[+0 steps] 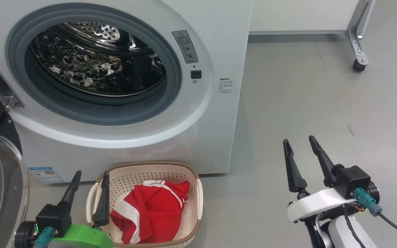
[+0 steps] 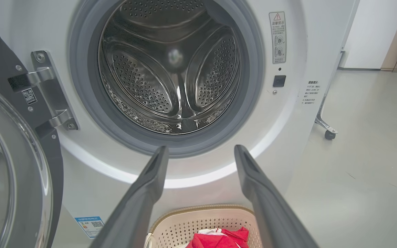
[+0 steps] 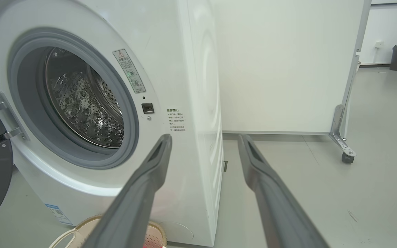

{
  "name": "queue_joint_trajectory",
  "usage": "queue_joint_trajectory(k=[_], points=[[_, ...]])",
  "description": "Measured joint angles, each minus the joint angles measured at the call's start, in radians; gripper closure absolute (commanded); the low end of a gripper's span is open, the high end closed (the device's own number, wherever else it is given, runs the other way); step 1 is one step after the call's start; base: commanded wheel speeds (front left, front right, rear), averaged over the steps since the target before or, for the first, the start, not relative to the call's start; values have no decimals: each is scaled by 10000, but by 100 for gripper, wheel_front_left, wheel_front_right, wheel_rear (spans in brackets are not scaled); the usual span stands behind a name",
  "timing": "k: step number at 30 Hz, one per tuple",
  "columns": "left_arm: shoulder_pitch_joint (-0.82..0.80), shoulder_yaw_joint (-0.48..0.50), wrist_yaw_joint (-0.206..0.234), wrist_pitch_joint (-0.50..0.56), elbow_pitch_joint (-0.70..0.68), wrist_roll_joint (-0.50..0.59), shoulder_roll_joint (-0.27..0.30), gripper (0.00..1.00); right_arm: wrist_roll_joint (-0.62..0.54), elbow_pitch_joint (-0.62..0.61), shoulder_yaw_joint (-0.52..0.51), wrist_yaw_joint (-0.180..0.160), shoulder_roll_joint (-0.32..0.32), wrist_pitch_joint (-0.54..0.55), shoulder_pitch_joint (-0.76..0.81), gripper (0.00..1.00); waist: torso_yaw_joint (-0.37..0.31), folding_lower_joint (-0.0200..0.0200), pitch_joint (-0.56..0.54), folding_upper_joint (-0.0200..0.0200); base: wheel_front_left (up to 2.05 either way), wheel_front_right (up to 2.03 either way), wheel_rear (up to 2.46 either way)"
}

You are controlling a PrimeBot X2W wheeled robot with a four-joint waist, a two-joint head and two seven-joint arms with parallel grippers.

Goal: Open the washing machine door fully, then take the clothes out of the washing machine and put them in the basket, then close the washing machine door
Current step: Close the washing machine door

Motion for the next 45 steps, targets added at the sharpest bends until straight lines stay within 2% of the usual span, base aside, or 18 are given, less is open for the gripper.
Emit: queue_joint_trajectory(k=[22, 45], points=[[128, -107, 44, 0, -226, 2, -12, 0, 0, 19, 132, 2, 0, 0, 12, 0, 19, 0, 0, 0, -35, 35, 0], [165, -180, 132, 13, -474, 105, 13, 0, 31, 15, 207, -2, 2, 0, 12, 0, 42, 0, 100, 0, -118, 118, 0]])
